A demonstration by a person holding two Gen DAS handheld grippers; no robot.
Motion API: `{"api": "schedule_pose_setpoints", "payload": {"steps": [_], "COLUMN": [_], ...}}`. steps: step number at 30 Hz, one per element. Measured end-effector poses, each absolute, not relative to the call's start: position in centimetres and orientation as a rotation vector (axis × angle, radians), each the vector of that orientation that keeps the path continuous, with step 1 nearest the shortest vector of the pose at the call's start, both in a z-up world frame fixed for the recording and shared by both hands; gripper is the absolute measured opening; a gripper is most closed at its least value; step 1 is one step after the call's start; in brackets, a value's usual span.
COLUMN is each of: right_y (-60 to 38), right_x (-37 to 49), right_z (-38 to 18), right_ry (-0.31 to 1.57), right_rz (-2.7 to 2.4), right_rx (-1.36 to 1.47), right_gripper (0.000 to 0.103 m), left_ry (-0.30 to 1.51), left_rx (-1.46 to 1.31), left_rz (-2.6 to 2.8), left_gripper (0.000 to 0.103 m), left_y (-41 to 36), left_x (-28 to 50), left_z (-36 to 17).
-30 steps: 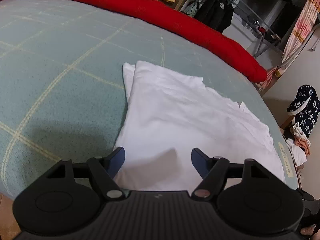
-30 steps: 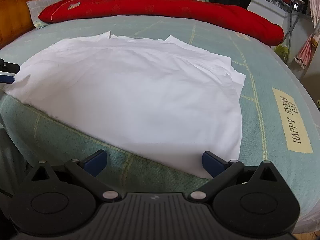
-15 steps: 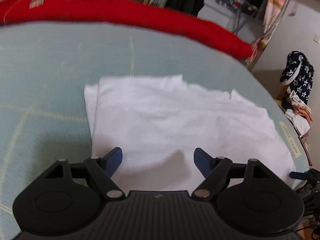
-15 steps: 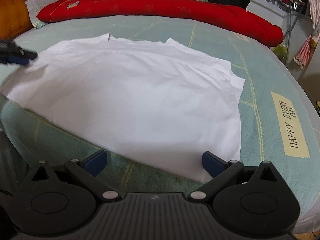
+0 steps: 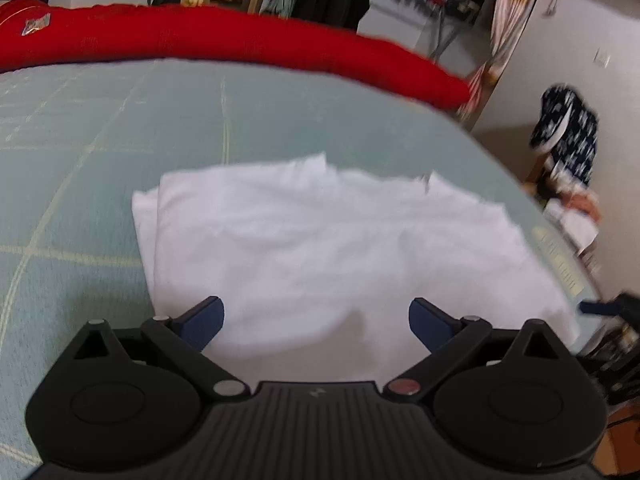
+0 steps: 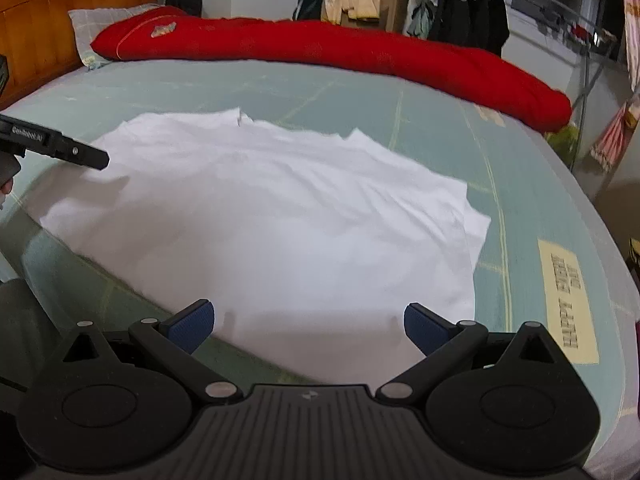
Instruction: Fold clothes
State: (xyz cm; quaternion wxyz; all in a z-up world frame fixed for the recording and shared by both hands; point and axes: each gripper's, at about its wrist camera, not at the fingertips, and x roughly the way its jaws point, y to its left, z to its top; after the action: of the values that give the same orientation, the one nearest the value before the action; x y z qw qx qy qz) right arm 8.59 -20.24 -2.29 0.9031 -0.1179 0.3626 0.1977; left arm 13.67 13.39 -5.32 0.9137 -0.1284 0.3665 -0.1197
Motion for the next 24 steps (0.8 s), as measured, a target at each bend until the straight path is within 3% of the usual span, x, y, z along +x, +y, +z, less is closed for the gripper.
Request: {"api": "schedule_pose_setpoints", "payload": {"steps": [7,15,24], "right_y": [-19.5,-18.8,-17.5], "right_x": [9.1,10.0,11.3], "right_z": [-2.7,-3.2,-4.1], "right_ry": [0.762,0.787,0.824], "right_rz": [0.428,0.441,0.440], "right_rx": [-0.238,-0.213,-0.221], "right_gripper": [0.103,0.103,0.103], "left_ry": [0.742,0.871,0.886], "left_rx": [-0.415,-0.782,-0.884], "left_rz": [-0.206,-0.265,-0.410], "left_gripper": [0.099,0.098,0.098], "left_y": [18.8,24.6,24.9], "left_x": [14.5,15.8,21.7], "left_z": [-4.4,-10.2,-12.7]}}
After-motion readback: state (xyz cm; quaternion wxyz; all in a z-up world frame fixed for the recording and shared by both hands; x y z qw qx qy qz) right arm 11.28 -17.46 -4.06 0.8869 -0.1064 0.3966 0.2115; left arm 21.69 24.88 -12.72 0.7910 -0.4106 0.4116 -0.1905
